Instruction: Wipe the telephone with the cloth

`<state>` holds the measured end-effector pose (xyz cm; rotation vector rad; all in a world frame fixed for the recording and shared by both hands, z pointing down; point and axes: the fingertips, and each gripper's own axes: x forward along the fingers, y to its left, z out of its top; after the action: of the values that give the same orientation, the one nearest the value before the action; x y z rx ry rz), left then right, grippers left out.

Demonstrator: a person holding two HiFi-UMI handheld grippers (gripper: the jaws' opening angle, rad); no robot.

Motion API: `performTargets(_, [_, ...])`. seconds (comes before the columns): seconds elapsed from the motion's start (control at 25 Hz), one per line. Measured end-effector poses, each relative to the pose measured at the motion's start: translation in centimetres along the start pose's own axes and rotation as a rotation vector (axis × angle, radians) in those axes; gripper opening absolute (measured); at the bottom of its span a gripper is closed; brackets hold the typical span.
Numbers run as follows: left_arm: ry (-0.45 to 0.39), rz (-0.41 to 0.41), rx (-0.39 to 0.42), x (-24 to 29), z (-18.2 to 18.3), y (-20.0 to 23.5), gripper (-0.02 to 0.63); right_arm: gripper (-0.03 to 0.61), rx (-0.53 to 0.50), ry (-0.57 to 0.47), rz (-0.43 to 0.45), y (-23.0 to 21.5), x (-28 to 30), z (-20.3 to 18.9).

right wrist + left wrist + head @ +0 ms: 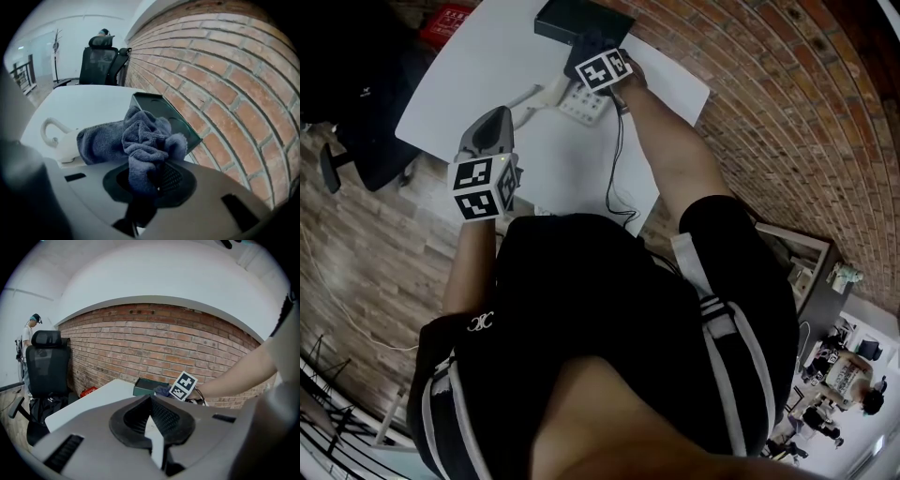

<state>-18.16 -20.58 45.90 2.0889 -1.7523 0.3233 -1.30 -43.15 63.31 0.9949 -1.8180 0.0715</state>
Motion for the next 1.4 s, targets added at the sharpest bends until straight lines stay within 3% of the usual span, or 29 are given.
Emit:
performTargets(0.28, [-0.002,-0.011,0.005,0.5,0.2,-0.4,-0.008,0.038,0.023,-0.03,0.015,-0.1,-0.2,-0.1])
performTargets(0.64, [-0.006,-0.039,0.022,0.5,0.5,-1.3,-0.008,0.038,0.088,-0.009,0.007,-1.7,-1.2,-3.4])
performTargets(0.72, [-0.003,-0.047,0.029,0.4,0.4,-1.7,-0.008,0.038,0.126,-0.007,0.009,-1.9,-1.3,-3.9])
performTargets(0.96, [0.02,-0.047,0.042,0.0,-0.5,-1.8,-0.006,0.038,0.373,-0.04,0.079,-0.9,-2.0,-5.2])
performTargets(1.4, [0.032,-0.074,0.065,0.8,-0.5,-3.2,-0.008,0.038,0.444,-0.079,0.118,1.7,-2.7,-5.5])
